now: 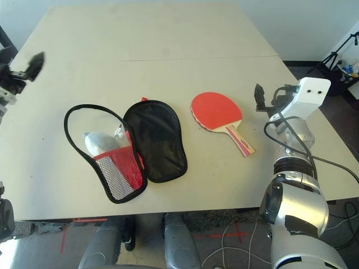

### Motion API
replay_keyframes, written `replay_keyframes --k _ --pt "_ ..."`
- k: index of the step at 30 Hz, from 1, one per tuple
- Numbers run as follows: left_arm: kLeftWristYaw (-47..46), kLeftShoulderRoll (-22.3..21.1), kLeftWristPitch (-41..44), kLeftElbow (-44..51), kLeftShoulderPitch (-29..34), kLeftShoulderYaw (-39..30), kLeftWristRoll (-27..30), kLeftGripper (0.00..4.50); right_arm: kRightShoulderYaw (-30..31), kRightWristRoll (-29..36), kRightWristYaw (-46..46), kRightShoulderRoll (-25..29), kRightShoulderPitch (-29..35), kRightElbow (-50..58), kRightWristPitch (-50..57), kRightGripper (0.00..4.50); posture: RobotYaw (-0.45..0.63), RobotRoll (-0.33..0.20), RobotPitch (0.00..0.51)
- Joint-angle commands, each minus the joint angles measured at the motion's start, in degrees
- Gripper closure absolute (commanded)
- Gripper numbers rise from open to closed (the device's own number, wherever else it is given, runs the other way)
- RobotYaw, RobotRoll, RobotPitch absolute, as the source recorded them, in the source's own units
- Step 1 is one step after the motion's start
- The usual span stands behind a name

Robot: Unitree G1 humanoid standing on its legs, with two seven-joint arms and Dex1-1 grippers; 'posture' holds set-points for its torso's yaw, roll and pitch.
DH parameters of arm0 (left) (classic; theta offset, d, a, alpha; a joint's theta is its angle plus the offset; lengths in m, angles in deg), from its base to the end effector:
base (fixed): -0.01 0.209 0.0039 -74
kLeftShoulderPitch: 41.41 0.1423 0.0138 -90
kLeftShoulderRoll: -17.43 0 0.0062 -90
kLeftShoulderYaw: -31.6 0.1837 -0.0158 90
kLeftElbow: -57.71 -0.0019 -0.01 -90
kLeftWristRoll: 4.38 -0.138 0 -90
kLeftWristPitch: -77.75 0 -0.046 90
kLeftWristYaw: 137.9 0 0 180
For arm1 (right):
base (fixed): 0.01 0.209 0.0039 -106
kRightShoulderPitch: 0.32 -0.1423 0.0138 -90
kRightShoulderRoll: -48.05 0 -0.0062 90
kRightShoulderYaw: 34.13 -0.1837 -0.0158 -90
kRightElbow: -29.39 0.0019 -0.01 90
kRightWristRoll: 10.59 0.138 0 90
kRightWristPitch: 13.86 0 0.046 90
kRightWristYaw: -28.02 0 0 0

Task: Store the ping-pong paddle in its case and zip it.

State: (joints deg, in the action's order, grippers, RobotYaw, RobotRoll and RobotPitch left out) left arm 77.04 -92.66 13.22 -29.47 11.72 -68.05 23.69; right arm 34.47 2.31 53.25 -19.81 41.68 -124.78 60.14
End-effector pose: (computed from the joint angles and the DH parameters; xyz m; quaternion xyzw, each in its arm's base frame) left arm 0.2756 0.2426 0.2397 0.0906 -0.1358 -0.2958 0.9412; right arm 0.2994 -0.3437 0.1553 -0.0402 -0.0948 -0.0597 0.9929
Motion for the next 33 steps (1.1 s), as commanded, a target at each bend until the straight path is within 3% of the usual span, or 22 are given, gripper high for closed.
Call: replay_keyframes --k 1,7,14,22,26,33 --pt "4.7 -0.6 6.7 7.9 1.8 5.9 2.5 0.00 0.2 0.8 2.1 -0.5 0.3 0.8 3.2 0.03 -0.03 0.000 0.194" --pt "6.8 0.0 11.6 12.5 3.5 9.8 3.7 0.00 0.3 1.6 4.5 -0.8 1.4 5.5 8.1 0.03 -0.05 0.000 0.196" --pt "8.2 0.6 11.3 12.1 4.3 11.3 2.7 0.00 4.7 -3.3 -1.6 0.4 3.1 18.0 21.9 0.03 -0.06 0.000 0.203" --pt "9.2 2.0 9.8 11.1 4.8 12.3 0.9 0.00 10.8 -0.4 4.4 3.5 3.7 40.8 55.7 0.03 -0.08 0.000 0.203" --pt "9.5 2.7 9.6 11.1 5.1 12.6 0.2 0.00 17.8 -1.8 7.1 6.7 1.1 44.6 74.0 0.03 -0.08 0.000 0.203" --pt "10.0 2.9 9.5 11.0 5.2 12.7 -0.3 0.00 27.6 -3.2 11.6 11.1 -1.5 47.0 85.7 0.03 -0.08 0.000 0.203"
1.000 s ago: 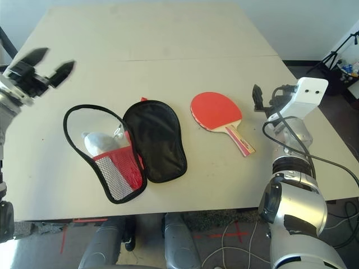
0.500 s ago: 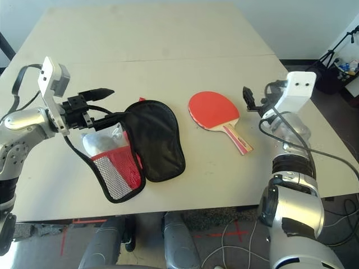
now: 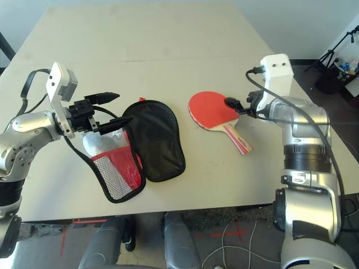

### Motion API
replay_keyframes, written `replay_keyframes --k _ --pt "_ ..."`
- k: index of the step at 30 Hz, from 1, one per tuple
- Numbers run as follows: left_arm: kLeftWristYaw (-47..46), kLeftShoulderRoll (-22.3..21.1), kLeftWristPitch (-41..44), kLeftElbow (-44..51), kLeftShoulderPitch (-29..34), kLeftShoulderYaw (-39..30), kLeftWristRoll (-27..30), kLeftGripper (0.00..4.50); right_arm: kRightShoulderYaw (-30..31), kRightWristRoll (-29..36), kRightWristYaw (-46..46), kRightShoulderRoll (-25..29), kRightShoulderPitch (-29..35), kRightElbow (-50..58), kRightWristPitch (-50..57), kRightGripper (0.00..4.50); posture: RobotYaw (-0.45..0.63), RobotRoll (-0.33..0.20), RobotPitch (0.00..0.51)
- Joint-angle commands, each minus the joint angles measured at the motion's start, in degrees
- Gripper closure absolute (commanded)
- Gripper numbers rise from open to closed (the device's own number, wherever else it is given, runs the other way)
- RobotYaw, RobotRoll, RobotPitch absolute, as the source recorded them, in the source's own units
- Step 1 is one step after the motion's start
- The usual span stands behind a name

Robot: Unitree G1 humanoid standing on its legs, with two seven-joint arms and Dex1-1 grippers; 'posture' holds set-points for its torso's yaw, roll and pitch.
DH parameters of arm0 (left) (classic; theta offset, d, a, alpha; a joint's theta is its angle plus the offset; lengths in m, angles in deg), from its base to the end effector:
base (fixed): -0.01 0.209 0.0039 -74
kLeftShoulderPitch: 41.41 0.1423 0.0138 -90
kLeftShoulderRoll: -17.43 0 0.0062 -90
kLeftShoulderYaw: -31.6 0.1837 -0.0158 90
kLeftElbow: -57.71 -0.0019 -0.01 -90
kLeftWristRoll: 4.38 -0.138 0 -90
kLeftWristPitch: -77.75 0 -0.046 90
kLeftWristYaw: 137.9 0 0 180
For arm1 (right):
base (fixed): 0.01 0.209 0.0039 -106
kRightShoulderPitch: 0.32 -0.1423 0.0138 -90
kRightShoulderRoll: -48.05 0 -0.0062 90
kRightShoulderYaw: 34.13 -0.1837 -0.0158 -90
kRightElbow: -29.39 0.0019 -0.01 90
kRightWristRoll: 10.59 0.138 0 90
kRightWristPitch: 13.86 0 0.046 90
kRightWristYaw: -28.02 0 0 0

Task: Store the ping-pong paddle in its case and zip it.

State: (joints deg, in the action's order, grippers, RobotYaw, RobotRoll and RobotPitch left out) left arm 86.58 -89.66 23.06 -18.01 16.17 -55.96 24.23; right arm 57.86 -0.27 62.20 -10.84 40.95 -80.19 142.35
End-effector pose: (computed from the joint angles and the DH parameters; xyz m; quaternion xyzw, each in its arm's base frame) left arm 0.2652 0.1876 0.2103 0.1088 -0.0256 -0.4875 0.8659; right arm 0.2954 -0.2914 0.2283 -0.0977 0.3259 0.0610 0.9384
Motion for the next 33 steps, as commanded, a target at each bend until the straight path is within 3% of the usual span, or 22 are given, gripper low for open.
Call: replay_keyframes --k 1,8,22,33 --pt "0.5 -0.1 -0.3 -0.5 0.7 0.6 -1.0 0.00 5.1 -0.5 3.2 2.6 -0.8 2.8 4.1 0.03 -0.08 0.000 0.203" --pt "0.5 0.1 -0.2 -0.2 1.0 0.6 -1.5 0.00 11.7 -1.1 7.0 4.4 -0.2 3.9 5.6 0.03 -0.07 0.000 0.204" --pt "0.1 0.1 0.5 0.9 1.3 0.4 -1.9 0.00 14.2 -2.0 6.6 1.7 4.2 4.7 6.7 0.03 -0.05 0.000 0.213" --pt "0.2 0.2 0.4 0.4 0.9 0.8 -2.4 0.00 12.7 -2.0 5.4 2.8 6.1 10.7 8.2 3.18 -0.06 0.000 0.214"
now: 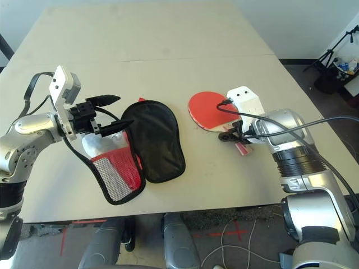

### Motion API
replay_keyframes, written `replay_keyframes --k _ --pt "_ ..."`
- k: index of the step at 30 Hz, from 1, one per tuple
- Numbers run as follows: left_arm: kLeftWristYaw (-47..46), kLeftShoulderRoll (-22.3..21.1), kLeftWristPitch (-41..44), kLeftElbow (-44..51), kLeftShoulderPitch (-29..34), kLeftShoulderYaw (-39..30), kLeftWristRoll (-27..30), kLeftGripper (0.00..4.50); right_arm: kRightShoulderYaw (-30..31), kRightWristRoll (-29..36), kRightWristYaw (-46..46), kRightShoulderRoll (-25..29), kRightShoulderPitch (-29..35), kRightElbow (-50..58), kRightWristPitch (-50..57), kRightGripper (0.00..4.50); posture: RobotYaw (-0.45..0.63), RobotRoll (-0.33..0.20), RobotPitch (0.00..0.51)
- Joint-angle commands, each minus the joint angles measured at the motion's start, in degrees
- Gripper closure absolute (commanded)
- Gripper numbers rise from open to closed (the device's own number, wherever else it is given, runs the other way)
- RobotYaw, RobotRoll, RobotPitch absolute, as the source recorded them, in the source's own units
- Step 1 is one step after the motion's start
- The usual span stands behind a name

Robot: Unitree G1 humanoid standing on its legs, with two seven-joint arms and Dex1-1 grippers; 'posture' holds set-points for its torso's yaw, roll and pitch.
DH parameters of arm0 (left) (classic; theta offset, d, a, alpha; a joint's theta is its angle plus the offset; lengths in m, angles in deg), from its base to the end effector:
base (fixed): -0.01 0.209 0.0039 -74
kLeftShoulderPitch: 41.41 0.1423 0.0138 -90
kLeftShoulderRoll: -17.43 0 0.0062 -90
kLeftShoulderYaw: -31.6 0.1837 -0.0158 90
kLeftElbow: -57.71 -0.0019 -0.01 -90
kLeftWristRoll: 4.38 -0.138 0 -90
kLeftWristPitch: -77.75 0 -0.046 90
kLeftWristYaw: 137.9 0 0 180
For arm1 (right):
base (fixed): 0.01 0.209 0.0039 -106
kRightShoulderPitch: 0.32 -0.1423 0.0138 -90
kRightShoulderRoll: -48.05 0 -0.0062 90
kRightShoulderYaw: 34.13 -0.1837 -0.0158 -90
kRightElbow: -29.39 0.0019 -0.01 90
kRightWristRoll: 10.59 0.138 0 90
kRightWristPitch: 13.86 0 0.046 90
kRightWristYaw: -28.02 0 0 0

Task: Store the ping-pong paddle in its case and zip it.

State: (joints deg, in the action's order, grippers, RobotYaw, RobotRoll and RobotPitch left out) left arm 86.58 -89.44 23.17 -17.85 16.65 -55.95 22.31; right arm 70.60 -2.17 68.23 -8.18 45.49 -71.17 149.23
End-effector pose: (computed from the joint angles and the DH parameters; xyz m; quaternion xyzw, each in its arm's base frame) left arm 0.2648 0.1882 0.2083 0.1186 -0.0202 -0.4786 0.8698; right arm 0.2877 -0.2695 0.2044 -0.1786 0.4298 0.1091 0.8783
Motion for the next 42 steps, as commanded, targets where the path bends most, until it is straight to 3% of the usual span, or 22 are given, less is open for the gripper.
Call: replay_keyframes --k 1,15,23,33,42 --pt "0.3 0.0 0.2 0.1 0.3 0.8 -0.5 0.00 -0.6 -0.2 -1.3 0.1 2.0 2.9 1.6 3.34 -0.06 0.000 0.213" --pt "0.7 0.1 -0.4 -0.7 0.2 1.5 -1.0 0.00 -14.4 -3.8 -18.6 -7.8 12.0 19.2 0.3 3.34 -0.07 0.000 0.215" --pt "0.7 -0.2 -0.3 -0.3 0.6 1.3 -1.0 0.00 -18.5 -2.6 -23.0 -14.5 10.5 27.0 5.1 3.34 -0.06 0.000 0.215" --pt "0.9 -0.7 0.0 -0.1 0.8 1.2 -1.0 0.00 -15.6 -2.9 -28.6 -25.3 8.3 39.5 13.7 3.34 -0.05 0.000 0.223" --pt "0.8 -1.1 0.2 0.3 1.1 1.2 -1.0 0.00 -10.2 -2.7 -32.1 -31.0 9.7 45.0 15.4 3.34 -0.04 0.000 0.221"
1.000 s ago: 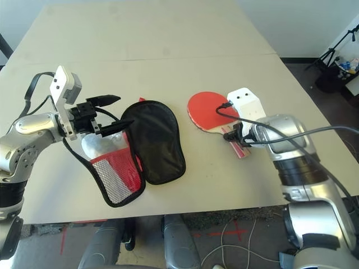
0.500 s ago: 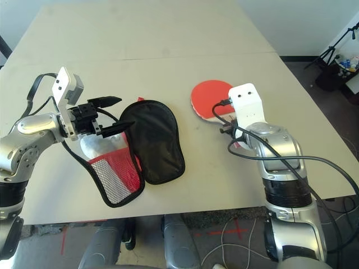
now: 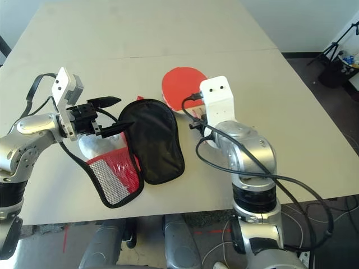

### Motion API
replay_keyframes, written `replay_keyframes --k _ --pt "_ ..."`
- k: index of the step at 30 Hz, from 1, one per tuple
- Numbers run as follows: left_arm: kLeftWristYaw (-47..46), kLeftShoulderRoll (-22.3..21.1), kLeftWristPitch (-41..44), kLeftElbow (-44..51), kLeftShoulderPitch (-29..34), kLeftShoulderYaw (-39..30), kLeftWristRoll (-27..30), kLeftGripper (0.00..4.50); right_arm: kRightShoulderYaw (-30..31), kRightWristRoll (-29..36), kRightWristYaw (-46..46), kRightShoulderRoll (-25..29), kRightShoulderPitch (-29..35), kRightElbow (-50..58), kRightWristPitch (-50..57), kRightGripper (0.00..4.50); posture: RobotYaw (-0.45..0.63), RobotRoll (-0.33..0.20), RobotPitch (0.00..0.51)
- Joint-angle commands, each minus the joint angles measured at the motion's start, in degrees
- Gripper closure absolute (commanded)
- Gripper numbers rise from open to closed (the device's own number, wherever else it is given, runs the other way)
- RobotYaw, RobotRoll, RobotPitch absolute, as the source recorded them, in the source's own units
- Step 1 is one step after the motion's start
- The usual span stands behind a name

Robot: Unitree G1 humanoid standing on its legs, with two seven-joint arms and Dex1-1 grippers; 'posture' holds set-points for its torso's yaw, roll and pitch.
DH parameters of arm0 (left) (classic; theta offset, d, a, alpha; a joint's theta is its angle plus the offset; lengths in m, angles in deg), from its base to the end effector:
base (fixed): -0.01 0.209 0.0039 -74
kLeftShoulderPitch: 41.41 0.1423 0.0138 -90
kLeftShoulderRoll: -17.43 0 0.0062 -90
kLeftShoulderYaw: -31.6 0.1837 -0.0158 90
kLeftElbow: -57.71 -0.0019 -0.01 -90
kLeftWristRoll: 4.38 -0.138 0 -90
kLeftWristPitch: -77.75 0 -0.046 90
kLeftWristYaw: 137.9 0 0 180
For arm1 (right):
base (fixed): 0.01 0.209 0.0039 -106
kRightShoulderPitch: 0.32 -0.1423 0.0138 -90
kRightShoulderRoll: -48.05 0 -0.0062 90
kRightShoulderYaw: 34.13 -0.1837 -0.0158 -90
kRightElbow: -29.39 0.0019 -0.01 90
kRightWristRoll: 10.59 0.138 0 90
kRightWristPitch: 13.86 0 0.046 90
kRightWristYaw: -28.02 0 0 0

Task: Store the ping-pong paddle in its case and zip it.

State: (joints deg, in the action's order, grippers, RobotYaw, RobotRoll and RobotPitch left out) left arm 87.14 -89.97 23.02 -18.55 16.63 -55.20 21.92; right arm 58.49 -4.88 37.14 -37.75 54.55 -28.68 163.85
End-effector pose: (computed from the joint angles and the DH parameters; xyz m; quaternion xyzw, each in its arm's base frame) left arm 0.2660 0.1887 0.2064 0.1237 -0.0105 -0.4811 0.8678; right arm 0.2360 -0.1565 0.2066 -0.1522 0.1980 0.0898 0.9641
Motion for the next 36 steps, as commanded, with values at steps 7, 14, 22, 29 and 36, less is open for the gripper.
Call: replay_keyframes --k 7,14,22,29,36 --pt "0.5 -0.7 0.5 1.3 1.1 0.6 -0.7 0.00 5.3 2.0 -1.1 -6.7 2.0 5.8 4.6 3.34 -0.04 0.000 0.225" --pt "0.8 -0.5 1.0 1.4 0.7 1.0 -1.0 0.00 5.9 3.8 -0.4 -7.3 3.4 5.7 4.8 3.34 -0.04 0.000 0.236" --pt "1.4 -0.4 1.5 1.4 0.2 1.5 -1.1 0.00 7.1 7.2 -0.2 -7.8 6.8 5.8 4.8 3.34 -0.04 0.000 0.254" --pt "1.7 -0.1 1.6 1.0 -0.2 1.9 -1.3 0.00 6.7 9.1 -1.1 -9.0 7.8 3.6 4.8 3.34 -0.04 0.000 0.263" --pt "1.6 0.4 1.4 1.0 0.1 2.1 -1.4 0.00 5.8 9.5 -2.8 -9.8 8.0 2.1 4.8 3.34 -0.05 0.000 0.263"
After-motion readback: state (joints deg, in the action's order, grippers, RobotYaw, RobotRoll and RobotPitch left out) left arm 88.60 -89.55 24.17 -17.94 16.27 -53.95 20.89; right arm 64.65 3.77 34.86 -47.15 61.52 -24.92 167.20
